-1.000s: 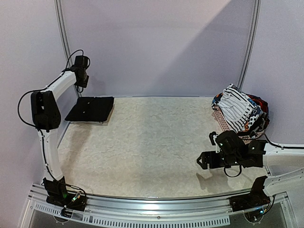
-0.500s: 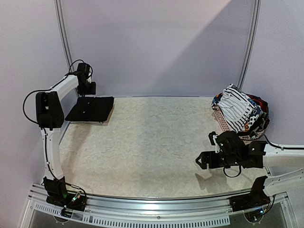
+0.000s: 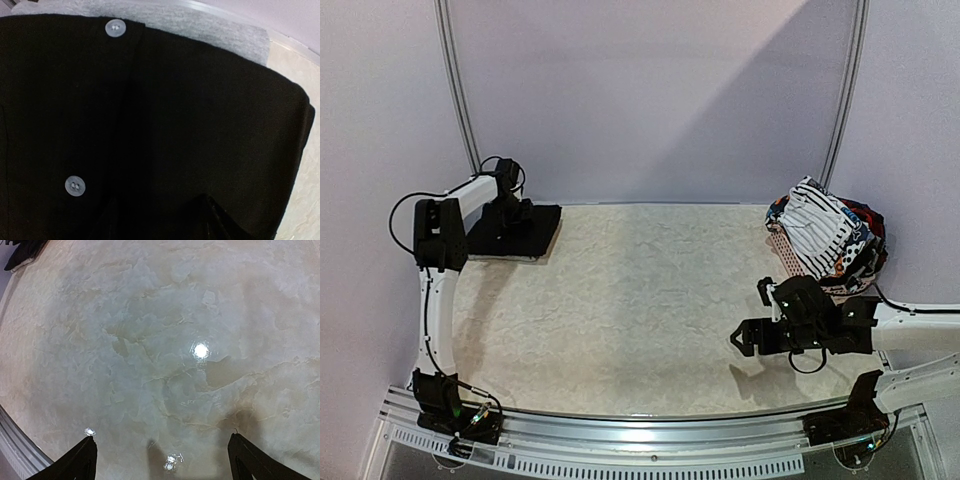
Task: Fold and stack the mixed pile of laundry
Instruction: Reset both arms
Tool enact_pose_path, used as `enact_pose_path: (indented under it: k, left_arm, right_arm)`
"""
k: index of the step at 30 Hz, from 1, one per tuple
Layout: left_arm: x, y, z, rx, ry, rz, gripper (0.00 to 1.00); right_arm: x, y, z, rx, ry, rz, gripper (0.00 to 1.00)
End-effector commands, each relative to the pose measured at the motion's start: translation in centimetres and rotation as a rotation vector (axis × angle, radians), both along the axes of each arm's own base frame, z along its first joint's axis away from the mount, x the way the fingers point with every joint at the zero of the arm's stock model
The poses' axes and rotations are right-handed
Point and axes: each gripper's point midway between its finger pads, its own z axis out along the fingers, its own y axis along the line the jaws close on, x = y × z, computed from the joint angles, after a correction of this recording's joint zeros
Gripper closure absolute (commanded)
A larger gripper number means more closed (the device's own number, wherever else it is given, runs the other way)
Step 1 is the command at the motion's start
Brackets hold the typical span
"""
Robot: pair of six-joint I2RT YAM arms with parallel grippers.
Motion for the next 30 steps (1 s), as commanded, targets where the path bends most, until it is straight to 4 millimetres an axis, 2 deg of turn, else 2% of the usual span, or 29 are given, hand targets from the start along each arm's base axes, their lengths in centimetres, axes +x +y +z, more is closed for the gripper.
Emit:
enact_pose_path:
  k: [1,4,11,16,20,22,24,25,26,30]
  left_arm:
    - [-0.3,-0.6,-1.8,-0.070,0.042,0.006,0.43]
    - [-0.1,-0.6,0.1,-0.061,0.004,-0.003,0.43]
    - [-0.1,-0.8,7.9,-0.021,-0.131,-0.017,0.42]
    - [-1.6,-1.5,13.4,0.048,-0.216,-0.047,0.35]
    - [-3.9,-2.7,17.6,0.073,-0.292,-0.062,0.31]
    - [-5.5,-3.2,19.8,0.086,-0.345,-0.056,0.25]
    - [-7.2,-3.9,21.8,0.103,-0.397,-0.054,0.17]
    - [-8.2,-4.0,22.7,0.118,-0.418,-0.047,0.05]
    - [-9.6,-4.3,23.6,0.123,-0.435,-0.046,0.01]
    - [-13.6,-6.0,25.5,0.137,-0.479,-0.059,0.00]
  right_arm:
    - [-0.2,-0.1,-0.2,-0.004,-0.001,0.013,0.09]
    - [-0.2,-0.2,0.1,-0.004,-0.006,0.011,0.09]
    - [0.2,0.2,1.5,0.005,-0.033,0.022,0.09]
    - [0.7,0.5,2.9,-0.004,-0.060,0.031,0.08]
    - [1.1,0.9,4.7,0.004,-0.092,0.047,0.07]
    - [1.3,1.1,5.7,0.009,-0.111,0.056,0.06]
    - [1.5,1.4,6.6,0.019,-0.127,0.066,0.04]
    - [1.5,1.6,7.1,0.027,-0.136,0.073,0.03]
    - [1.6,1.8,7.7,0.036,-0.147,0.082,0.03]
    - [1.9,2.3,9.8,0.073,-0.199,0.103,0.01]
